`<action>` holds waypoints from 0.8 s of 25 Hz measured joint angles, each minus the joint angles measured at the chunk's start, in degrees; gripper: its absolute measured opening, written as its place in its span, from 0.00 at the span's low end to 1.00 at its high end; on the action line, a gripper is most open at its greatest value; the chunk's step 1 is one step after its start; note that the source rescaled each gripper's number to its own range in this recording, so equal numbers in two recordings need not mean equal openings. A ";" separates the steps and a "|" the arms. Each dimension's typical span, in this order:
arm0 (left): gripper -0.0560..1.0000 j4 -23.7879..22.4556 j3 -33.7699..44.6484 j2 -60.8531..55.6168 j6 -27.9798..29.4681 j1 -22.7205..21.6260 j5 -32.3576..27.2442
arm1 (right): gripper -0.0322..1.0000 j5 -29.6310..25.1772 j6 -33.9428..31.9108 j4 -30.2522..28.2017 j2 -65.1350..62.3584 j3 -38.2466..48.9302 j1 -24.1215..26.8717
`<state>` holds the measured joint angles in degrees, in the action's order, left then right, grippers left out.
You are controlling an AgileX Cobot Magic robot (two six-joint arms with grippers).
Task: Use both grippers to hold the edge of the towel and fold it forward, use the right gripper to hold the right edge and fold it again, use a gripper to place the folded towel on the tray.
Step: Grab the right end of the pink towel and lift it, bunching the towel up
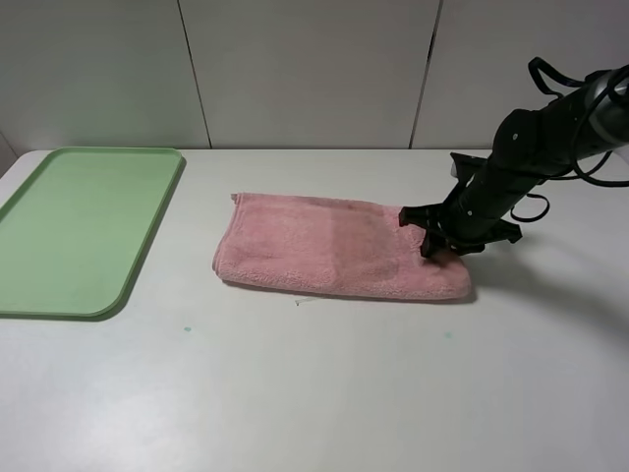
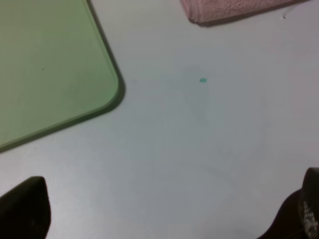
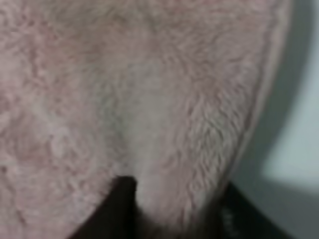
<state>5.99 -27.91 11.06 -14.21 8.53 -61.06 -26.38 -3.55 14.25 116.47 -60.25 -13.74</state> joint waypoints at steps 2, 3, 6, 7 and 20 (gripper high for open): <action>1.00 0.00 0.00 0.00 0.00 0.00 0.00 | 0.20 -0.18 -0.11 0.00 0.02 0.00 0.00; 1.00 0.00 0.00 0.00 0.00 0.00 0.00 | 0.14 -0.26 -0.22 -0.14 0.02 0.00 0.00; 1.00 0.00 0.00 0.00 0.00 0.00 0.00 | 0.09 -0.32 -0.28 -0.14 0.02 -0.03 0.00; 1.00 0.00 0.00 0.00 0.00 0.00 0.00 | 0.09 -0.38 -0.28 -0.21 0.02 -0.03 0.00; 1.00 0.00 0.00 0.00 0.00 0.00 0.00 | 0.09 -9.78 -0.46 -5.42 -5.05 0.47 0.63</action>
<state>5.99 -27.91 11.06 -14.21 8.53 -61.06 -36.16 -4.01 8.83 111.43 -59.78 -13.12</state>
